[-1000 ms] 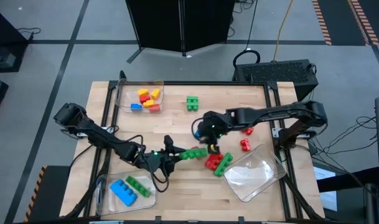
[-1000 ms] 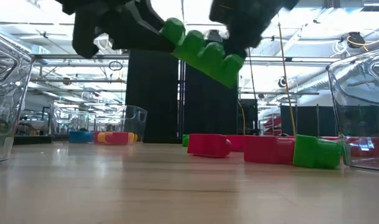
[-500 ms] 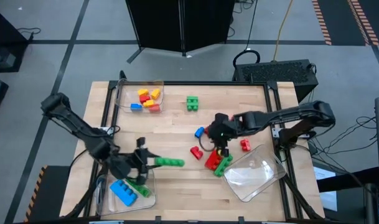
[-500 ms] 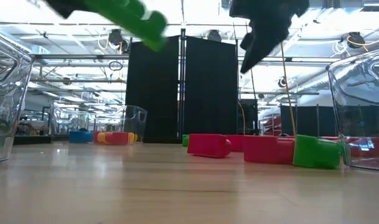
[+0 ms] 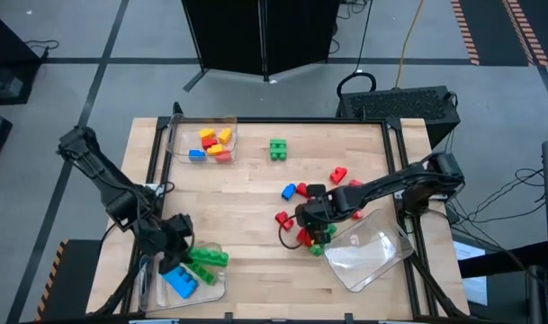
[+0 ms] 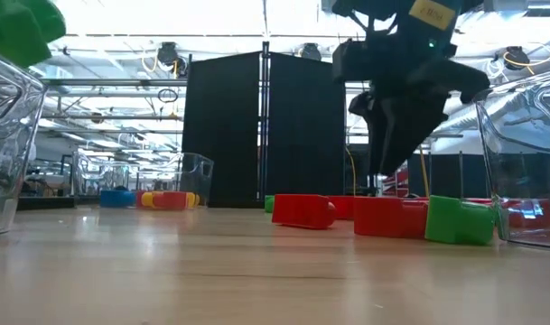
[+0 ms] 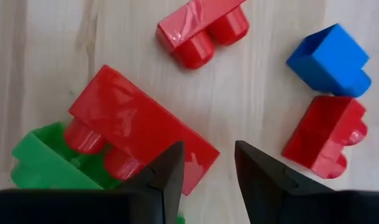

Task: Sort blocks by size
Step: Put the four-stud green game piece into the bottom left transparent bin

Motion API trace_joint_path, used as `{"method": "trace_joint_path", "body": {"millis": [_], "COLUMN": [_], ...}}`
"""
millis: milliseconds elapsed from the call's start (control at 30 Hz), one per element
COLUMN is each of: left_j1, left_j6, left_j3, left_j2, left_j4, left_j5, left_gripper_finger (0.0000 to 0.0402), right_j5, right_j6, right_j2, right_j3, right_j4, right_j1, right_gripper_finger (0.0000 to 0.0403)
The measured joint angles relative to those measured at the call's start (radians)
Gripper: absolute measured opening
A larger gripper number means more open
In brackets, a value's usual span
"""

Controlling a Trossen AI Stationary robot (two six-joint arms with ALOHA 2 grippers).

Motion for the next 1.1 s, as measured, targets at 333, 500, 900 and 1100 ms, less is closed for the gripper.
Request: {"method": "trace_joint_path", "body": {"millis": [333,500,900,1100], "left_j1": [-0.049,-0.087,-0.132,-0.136], "left_j6": [-0.004,-0.01,-0.11,-0.079], "left_j3": [-0.001,-0.001,-0.001,-0.001], "left_j2": [-0.054,-0.043,0.068,0.118], "left_j4": [0.009,0.009,-0.025,-0.027], "left_j5": [0.077,0.093,0.113,0.115], "left_gripper_finger": [0.0137,0.0137,0.0138,0.0165], "right_j5": [-0.016,-0.052,-0.055,-0.053], "right_j6": [0.019,-0.116,-0.318,-0.41], "right_j2": [0.027,0.026,0.026,0.026], "right_j3": [0.002,0.0,0.0,0.0], "right_j4": [0.013,0.061,0.083,0.072], "right_j1": [0.008,0.06,0.15,0.178], "right_gripper_finger": [0.0138,0.0145,0.0191,0.0213]}}
